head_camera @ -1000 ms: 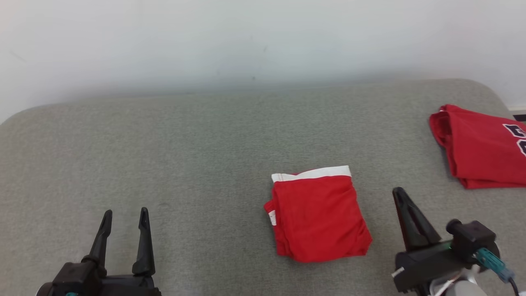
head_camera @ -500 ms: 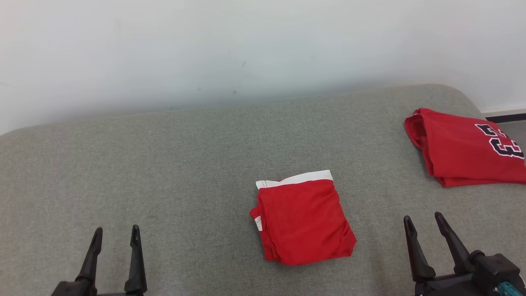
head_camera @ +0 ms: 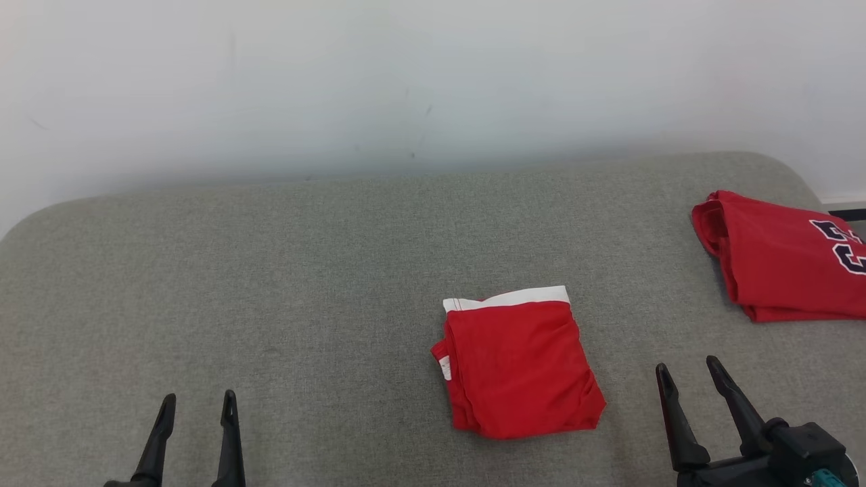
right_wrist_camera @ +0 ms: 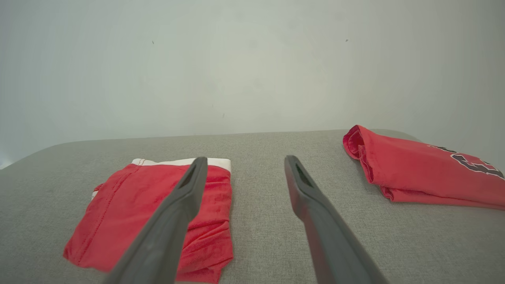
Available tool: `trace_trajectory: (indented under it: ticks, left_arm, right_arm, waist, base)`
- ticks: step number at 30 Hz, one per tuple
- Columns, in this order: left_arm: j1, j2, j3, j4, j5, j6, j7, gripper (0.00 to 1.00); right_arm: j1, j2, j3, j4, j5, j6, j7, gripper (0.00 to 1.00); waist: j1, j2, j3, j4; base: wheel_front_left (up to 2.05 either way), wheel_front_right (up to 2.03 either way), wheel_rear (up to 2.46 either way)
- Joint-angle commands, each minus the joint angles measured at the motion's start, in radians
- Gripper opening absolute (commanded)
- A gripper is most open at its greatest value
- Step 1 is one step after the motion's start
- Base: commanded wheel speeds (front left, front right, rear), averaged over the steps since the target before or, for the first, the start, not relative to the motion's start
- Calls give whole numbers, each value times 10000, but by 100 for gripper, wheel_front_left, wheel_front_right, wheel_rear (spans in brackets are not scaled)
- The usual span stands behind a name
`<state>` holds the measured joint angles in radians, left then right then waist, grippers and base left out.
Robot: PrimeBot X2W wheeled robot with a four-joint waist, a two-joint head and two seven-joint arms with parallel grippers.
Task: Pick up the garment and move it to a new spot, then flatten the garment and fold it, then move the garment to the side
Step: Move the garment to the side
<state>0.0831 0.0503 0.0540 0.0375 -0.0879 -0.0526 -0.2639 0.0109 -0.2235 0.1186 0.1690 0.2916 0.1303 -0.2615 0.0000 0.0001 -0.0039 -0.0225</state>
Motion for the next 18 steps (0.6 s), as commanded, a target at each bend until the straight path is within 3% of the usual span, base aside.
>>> trace_trajectory:
  ticks: [1,18]
  left_arm:
    - [96,4,-8,-21,55,49,1,100]
    - [27,4,-48,6,28,28,1,100]
  right_arm:
    - [-35,-47,25,33,-54,-1,-41,100]
    - [-57,-7,149,245,79,-1,-43,100]
  waist:
    - [0,-1,-27,45]
    - [0,-1,9,107]
  base:
    - [0,0,0]
    - [0,0,0]
